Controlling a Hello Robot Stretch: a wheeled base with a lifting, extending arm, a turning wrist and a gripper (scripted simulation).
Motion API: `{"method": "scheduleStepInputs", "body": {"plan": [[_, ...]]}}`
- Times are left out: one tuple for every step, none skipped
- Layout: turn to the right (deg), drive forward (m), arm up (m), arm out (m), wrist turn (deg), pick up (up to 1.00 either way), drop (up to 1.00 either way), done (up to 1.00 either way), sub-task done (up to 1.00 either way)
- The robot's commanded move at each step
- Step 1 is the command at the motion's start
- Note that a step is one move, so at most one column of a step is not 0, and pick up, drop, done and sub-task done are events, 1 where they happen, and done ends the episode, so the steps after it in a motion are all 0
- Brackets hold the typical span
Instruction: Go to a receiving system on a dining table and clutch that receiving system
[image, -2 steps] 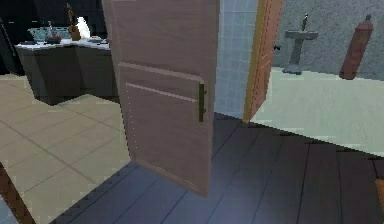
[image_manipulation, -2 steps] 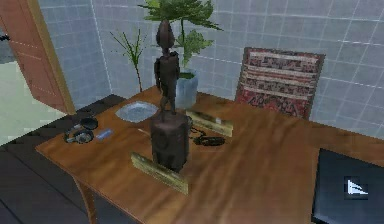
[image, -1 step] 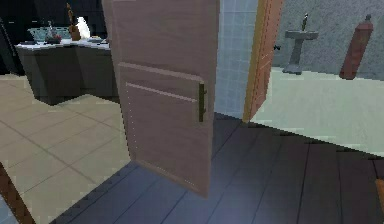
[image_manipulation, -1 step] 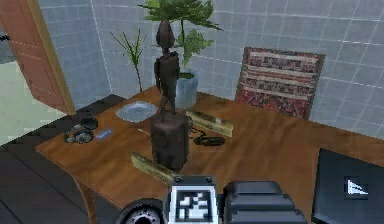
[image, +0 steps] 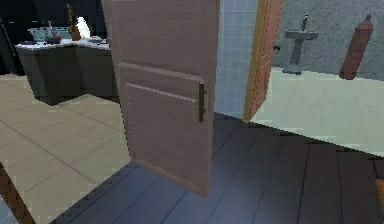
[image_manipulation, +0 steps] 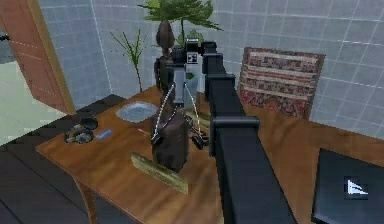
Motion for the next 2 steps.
{"method": "scheduleStepInputs", "body": {"plan": [[0.0,0.0,0.0,0.0,45.0,0.0,0.0,0.0,0.0],[0.0,0.0,0.0,0.0,45.0,0.0,0.0,0.0,0.0]]}}
